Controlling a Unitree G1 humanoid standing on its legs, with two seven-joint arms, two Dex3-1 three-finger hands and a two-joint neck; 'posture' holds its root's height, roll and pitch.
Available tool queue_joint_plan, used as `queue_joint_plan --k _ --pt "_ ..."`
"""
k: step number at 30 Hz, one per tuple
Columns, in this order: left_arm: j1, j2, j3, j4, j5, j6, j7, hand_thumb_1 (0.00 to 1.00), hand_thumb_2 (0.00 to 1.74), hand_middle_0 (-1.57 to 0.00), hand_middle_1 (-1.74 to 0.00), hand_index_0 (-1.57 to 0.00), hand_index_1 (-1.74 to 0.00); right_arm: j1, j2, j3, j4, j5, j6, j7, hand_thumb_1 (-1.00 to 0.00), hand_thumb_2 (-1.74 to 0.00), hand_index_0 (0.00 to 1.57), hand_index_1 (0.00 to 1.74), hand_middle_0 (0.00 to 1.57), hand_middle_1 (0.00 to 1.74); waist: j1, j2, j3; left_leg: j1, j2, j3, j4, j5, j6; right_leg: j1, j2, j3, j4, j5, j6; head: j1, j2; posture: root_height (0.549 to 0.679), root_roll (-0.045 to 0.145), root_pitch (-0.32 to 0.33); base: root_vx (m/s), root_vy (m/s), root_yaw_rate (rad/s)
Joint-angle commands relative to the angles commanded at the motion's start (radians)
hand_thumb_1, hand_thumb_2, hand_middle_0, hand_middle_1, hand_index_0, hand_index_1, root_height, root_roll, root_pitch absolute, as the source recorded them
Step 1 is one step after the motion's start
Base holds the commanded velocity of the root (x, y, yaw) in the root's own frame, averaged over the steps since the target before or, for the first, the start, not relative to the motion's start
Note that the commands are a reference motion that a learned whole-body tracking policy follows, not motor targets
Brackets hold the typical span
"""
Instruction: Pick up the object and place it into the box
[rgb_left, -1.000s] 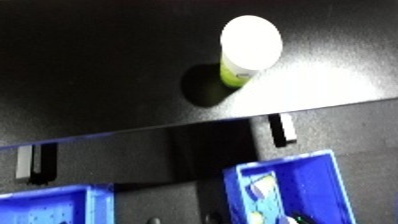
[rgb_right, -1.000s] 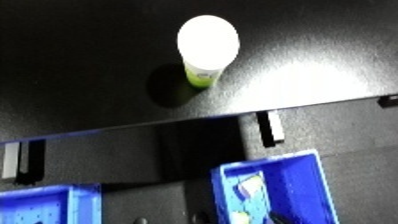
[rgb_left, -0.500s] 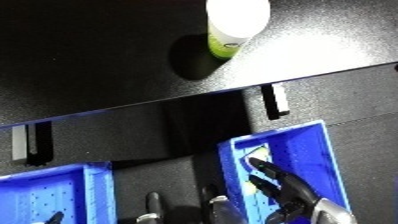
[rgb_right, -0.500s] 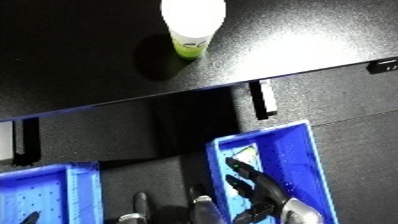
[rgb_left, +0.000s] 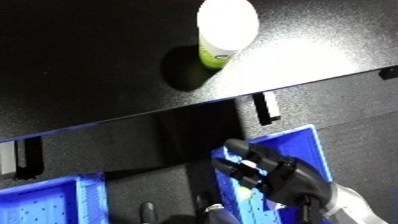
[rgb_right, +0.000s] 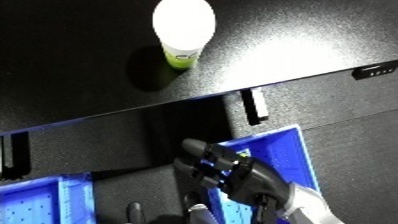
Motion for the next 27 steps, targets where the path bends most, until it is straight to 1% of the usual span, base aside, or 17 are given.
queue_joint_plan --k 4,6,7,9,12,14,15,17,19,20,21,24,25,26,27 --pt "0.003 -0.004 0.0 0.004 0.001 0.002 -0.003 0.0 0.0 0.0 0.0 0.0 0.0 -0.039 0.013 -0.067 -0.101 0.072 -0.08 -0.058 0.0 0.0 0.0 0.0 0.0 0.0 -0.006 0.004 -0.004 -0.002 0.003 0.003 0.007 -0.005 -0.0019 0.001 0.0022 0.003 0.002 -0.003 -0.0028 -0.001 0.019 0.635 0.025 -0.028 0.022 0.01 -0.012" --pt "0.004 -0.009 0.002 0.007 0.005 0.004 -0.003 0.0 0.0 0.0 0.0 0.0 0.0 -0.067 0.029 -0.105 -0.139 0.089 -0.134 -0.113 0.0 0.0 0.0 0.0 0.0 0.0 -0.01 0.008 -0.007 -0.002 0.003 0.004 0.011 -0.009 -0.0023 0.002 0.0033 0.005 0.003 -0.004 -0.0054 0.0 0.032 0.635 0.027 -0.029 0.035 0.018 0.005" --pt "0.004 -0.013 0.002 0.007 0.007 0.006 -0.001 0.0 0.0 0.0 0.0 0.0 0.0 -0.082 0.037 -0.125 -0.152 0.084 -0.164 -0.146 0.0 0.0 0.0 0.0 0.0 0.0 -0.011 0.01 -0.008 -0.002 0.003 0.005 0.013 -0.01 -0.0025 0.002 0.004 0.006 0.003 -0.005 -0.0069 0.0 0.042 0.635 0.027 -0.029 0.044 0.02 0.009" --pt "0.006 -0.02 0.003 0.003 0.007 0.011 0.004 0.0 0.0 0.0 0.0 0.0 0.0 -0.112 0.05 -0.165 -0.171 0.042 -0.24 -0.227 0.0 0.0 0.0 0.0 0.0 0.0 -0.014 0.015 -0.01 -0.003 0.002 0.006 0.017 -0.013 -0.0025 0.003 0.006 0.008 0.005 -0.006 -0.0104 -0.003 0.052 0.635 0.029 -0.03 0.045 0.023 0.011" --pt "0.012 -0.03 0.002 -0.013 0.003 0.023 0.017 0.0 0.0 0.0 0.0 0.0 0.0 -0.146 0.044 -0.215 -0.191 -0.057 -0.36 -0.359 0.0 0.0 0.0 0.0 0.0 0.0 -0.015 0.021 -0.01 -0.002 0.001 0.007 0.016 -0.012 -0.0026 0.003 0.0099 0.012 0.004 -0.006 -0.0154 -0.007 0.053 0.635 0.031 -0.03 0.036 0.028 0.002" --pt "0.015 -0.034 0.0 -0.024 0.001 0.031 0.027 0.0 0.0 0.0 0.0 0.0 0.0 -0.17 0.03 -0.236 -0.194 -0.128 -0.409 -0.446 0.0 0.0 0.0 0.0 0.0 0.0 -0.014 0.026 -0.008 0.001 -0.001 0.007 0.009 -0.008 -0.0035 0.005 0.0125 0.014 0.0 -0.005 -0.0178 -0.001 0.059 0.636 0.032 -0.03 0.032 0.027 0.02" --pt "0.016 -0.037 -0.002 -0.03 0.001 0.035 0.032 0.0 0.0 0.0 0.0 0.0 0.0 -0.184 0.021 -0.241 -0.192 -0.171 -0.42 -0.495 0.0 0.0 0.0 0.0 0.0 0.0 -0.014 0.028 -0.006 0.003 -0.003 0.007 0.005 -0.006 -0.0041 0.007 0.0136 0.015 -0.003 -0.004 -0.0187 0.002 0.061 0.636 0.033 -0.031 0.032 0.022 0.035" --pt "0.016 -0.043 -0.008 -0.04 0.0 0.04 0.042 0.0 0.0 0.0 0.0 0.0 0.0 -0.213 -0.005 -0.24 -0.179 -0.272 -0.422 -0.596 0.0 0.0 0.0 0.0 0.0 0.0 -0.011 0.031 -0.002 0.007 -0.006 0.006 -0.004 0.001 -0.0056 0.009 0.0154 0.017 -0.01 0.0 -0.0208 0.01 0.071 0.637 0.034 -0.032 0.025 0.017 0.032" --pt "0.017 -0.047 -0.015 -0.05 -0.003 0.042 0.051 0.0 0.0 0.0 0.0 0.0 0.0 -0.241 -0.039 -0.23 -0.164 -0.372 -0.406 -0.698 0.0 0.0 0.0 0.0 0.0 0.0 -0.007 0.033 0.002 0.009 -0.008 0.005 -0.01 0.007 -0.0061 0.009 0.0165 0.017 -0.014 0.003 -0.0235 0.016 0.076 0.637 0.035 -0.032 0.012 0.012 0.015" --pt "0.019 -0.049 -0.018 -0.054 -0.004 0.042 0.054 0.0 0.0 0.0 0.0 0.0 0.0 -0.255 -0.057 -0.224 -0.158 -0.407 -0.396 -0.743 0.0 0.0 0.0 0.0 0.0 0.0 -0.004 0.034 0.005 0.008 -0.009 0.003 -0.012 0.01 -0.006 0.008 0.017 0.017 -0.016 0.004 -0.0251 0.021 0.079 0.637 0.035 -0.031 0.007 0.005 0.009" --pt "0.023 -0.051 -0.022 -0.061 -0.005 0.041 0.058 0.0 0.0 0.0 0.0 0.0 0.0 -0.283 -0.086 -0.209 -0.148 -0.46 -0.364 -0.819 0.0 0.0 0.0 0.0 0.0 0.0 0.003 0.035 0.008 0.007 -0.012 0.0 -0.013 0.012 -0.0057 0.008 0.0178 0.016 -0.016 0.004 -0.028 0.031 0.079 0.637 0.036 -0.032 0.005 -0.006 0.037" --pt "0.023 -0.053 -0.029 -0.071 0.003 0.045 0.062 0.0 0.0 0.0 0.0 0.0 0.0 -0.322 -0.112 -0.181 -0.128 -0.493 -0.307 -0.891 0.0 0.0 0.0 0.0 0.0 0.0 0.013 0.035 0.012 0.007 -0.016 -0.005 -0.012 0.012 -0.0053 0.01 0.0182 0.015 -0.014 0.001 -0.0319 0.052 0.076 0.637 0.038 -0.034 0.017 -0.01 0.054" --pt "0.023 -0.053 -0.029 -0.071 0.003 0.045 0.062 0.0 0.0 0.0 0.0 0.0 0.0 -0.322 -0.112 -0.181 -0.128 -0.493 -0.307 -0.891 0.0 0.0 0.0 0.0 0.0 0.0 0.013 0.035 0.012 0.007 -0.016 -0.005 -0.012 0.012 -0.0053 0.01 0.0182 0.015 -0.014 0.001 -0.0319 0.052 0.076 0.637 0.038 -0.034 0.024 -0.01 0.061" --pt "0.022 -0.054 -0.034 -0.076 0.008 0.049 0.063 0.0 0.0 0.0 0.0 0.0 0.0 -0.343 -0.121 -0.158 -0.108 -0.498 -0.27 -0.913 0.0 0.0 0.0 0.0 0.0 0.0 0.02 0.036 0.014 0.009 -0.019 -0.009 -0.013 0.011 -0.0047 0.014 0.0169 0.014 -0.015 0.0 -0.0341 0.066 0.075 0.637 0.039 -0.037 0.038 -0.01 0.049" --pt "0.022 -0.055 -0.037 -0.078 0.01 0.051 0.064 0.0 0.0 0.0 0.0 0.0 0.0 -0.354 -0.125 -0.145 -0.095 -0.5 -0.251 -0.923 0.0 0.0 0.0 0.0 0.0 0.0 0.024 0.036 0.014 0.011 -0.021 -0.011 -0.014 0.011 -0.0042 0.017 0.0157 0.013 -0.017 -0.001 -0.0351 0.074 0.076 0.638 0.04 -0.038 0.043 -0.01 0.052"
